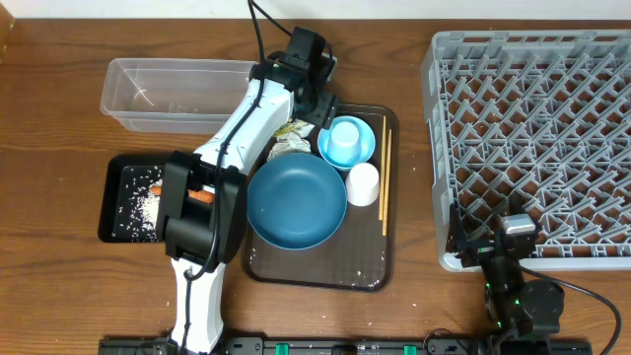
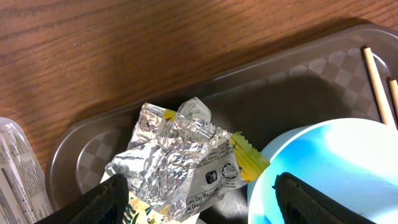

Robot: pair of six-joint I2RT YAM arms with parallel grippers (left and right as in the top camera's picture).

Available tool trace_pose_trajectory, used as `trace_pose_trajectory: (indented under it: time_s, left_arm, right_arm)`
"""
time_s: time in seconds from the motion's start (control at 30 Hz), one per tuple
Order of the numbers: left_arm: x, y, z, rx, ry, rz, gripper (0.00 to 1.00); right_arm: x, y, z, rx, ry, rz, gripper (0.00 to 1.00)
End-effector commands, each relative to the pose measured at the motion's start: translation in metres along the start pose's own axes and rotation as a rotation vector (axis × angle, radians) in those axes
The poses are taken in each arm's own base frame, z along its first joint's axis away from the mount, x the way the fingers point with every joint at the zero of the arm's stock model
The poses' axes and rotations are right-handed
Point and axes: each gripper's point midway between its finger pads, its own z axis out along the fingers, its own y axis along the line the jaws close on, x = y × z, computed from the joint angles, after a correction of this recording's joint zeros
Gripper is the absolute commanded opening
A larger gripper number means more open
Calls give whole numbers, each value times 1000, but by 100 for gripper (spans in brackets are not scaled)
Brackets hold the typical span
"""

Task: Sort waste into correct bins and load items into the dishwasher rack
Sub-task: 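Grasp the foil and yellow wrapper with the left gripper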

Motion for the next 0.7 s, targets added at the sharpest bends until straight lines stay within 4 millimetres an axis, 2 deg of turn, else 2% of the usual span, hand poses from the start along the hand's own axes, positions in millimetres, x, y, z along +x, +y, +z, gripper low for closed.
trace_pose_trajectory:
  time_s: [0.0, 0.17, 0.4, 0.53, 0.67]
  left_arm:
    - [13, 0, 10, 0, 39, -2, 78]
    - [27, 0, 17, 1, 73, -4, 77]
    - [22, 0, 18, 0, 50, -2, 63]
    - [18, 0, 18, 0, 32, -1, 51]
    - [17, 0, 18, 0, 29, -1, 33]
  right_arm:
    - [1, -3, 0, 13, 3, -10, 99]
    - [1, -3, 0, 13, 3, -10, 99]
    - [1, -3, 0, 13, 3, -10, 99]
    - [1, -3, 0, 13, 3, -10, 99]
    - [1, -3, 0, 13, 3, -10, 99]
